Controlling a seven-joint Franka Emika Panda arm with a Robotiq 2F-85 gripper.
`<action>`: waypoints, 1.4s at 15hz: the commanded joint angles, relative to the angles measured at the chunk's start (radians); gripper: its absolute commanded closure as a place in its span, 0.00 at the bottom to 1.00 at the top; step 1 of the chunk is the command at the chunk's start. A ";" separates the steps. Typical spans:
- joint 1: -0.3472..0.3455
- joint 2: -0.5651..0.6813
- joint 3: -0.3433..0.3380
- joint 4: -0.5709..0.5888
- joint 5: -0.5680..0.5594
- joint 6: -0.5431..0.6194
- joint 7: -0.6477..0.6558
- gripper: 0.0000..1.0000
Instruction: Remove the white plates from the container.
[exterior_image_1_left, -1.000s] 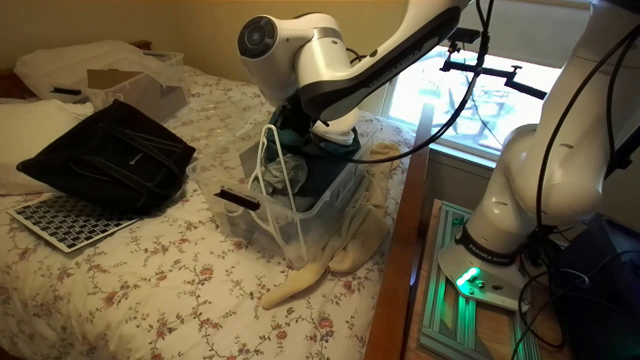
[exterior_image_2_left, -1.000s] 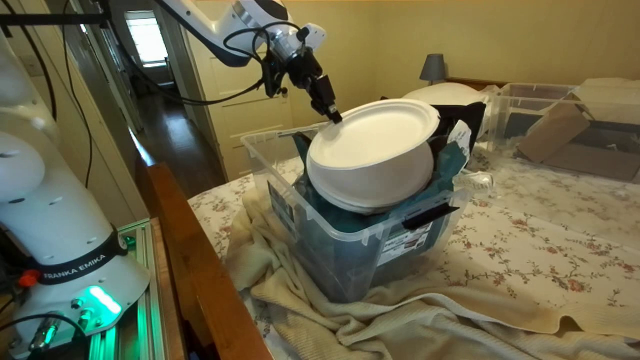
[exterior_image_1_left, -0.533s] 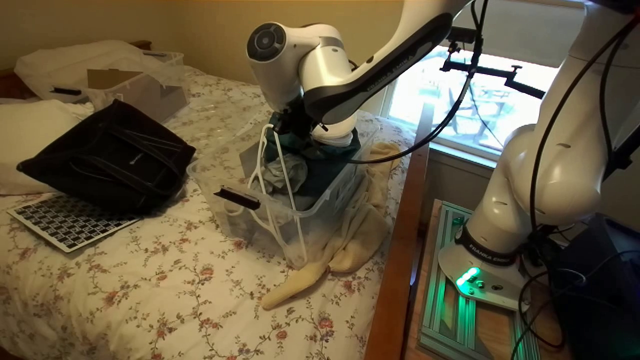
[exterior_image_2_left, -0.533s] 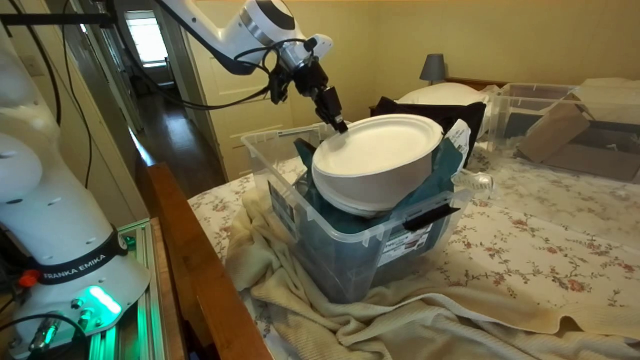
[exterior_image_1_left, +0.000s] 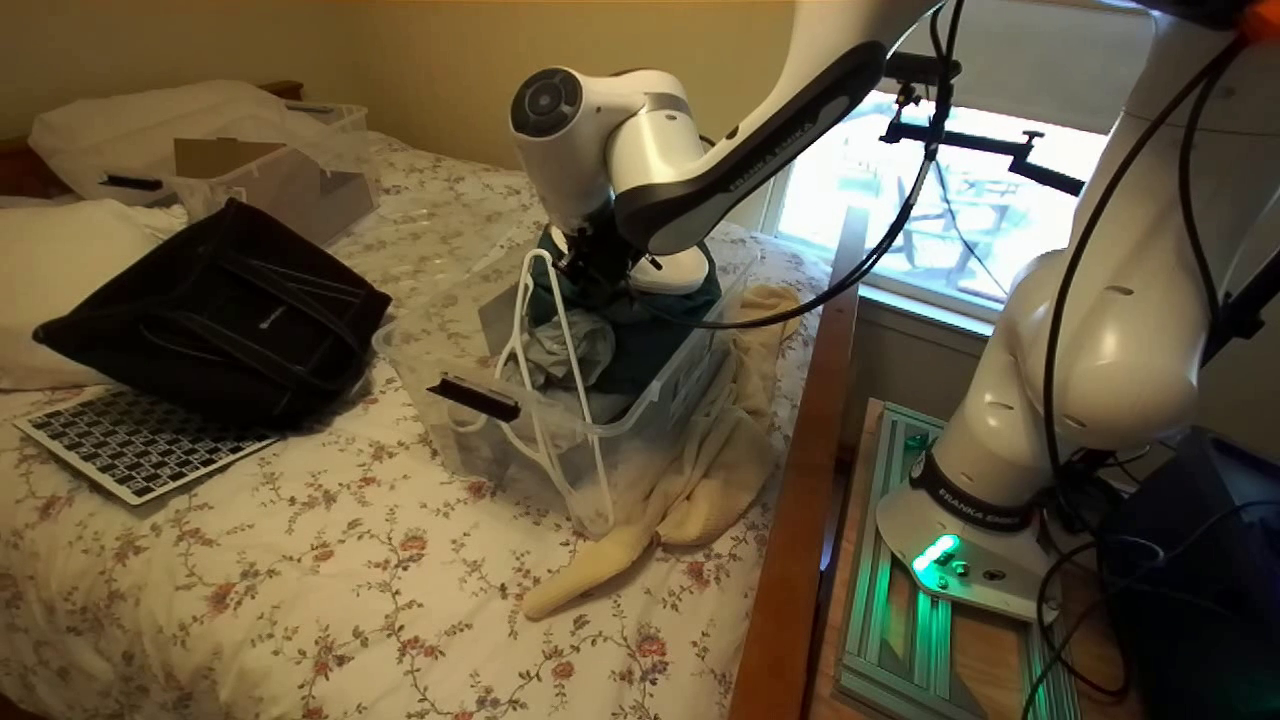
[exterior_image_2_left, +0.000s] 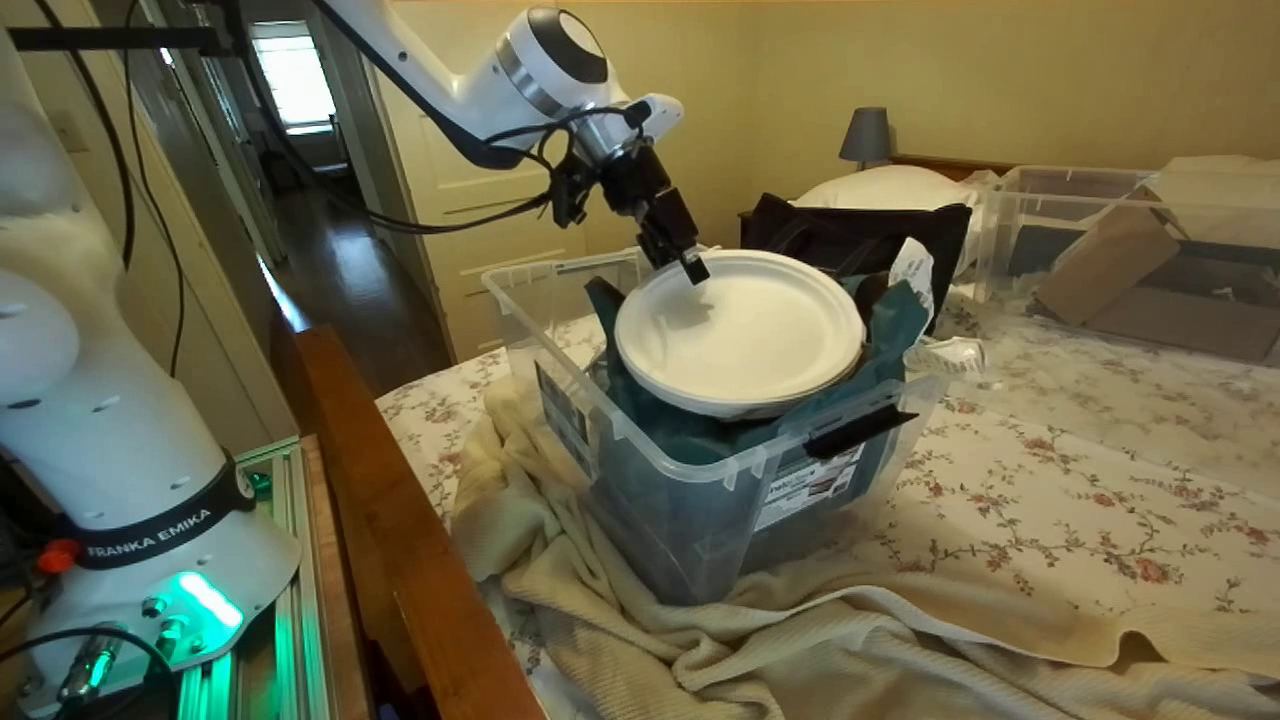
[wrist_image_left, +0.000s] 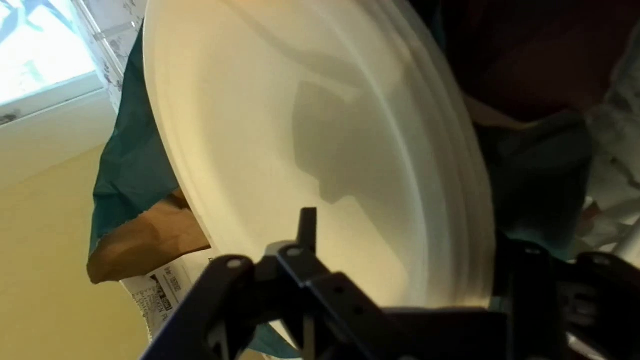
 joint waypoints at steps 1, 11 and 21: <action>-0.004 0.009 -0.009 0.002 -0.002 0.008 0.004 0.45; 0.006 -0.001 -0.008 0.001 -0.025 -0.015 0.033 0.98; 0.107 -0.168 0.116 -0.019 -0.065 -0.367 0.016 0.96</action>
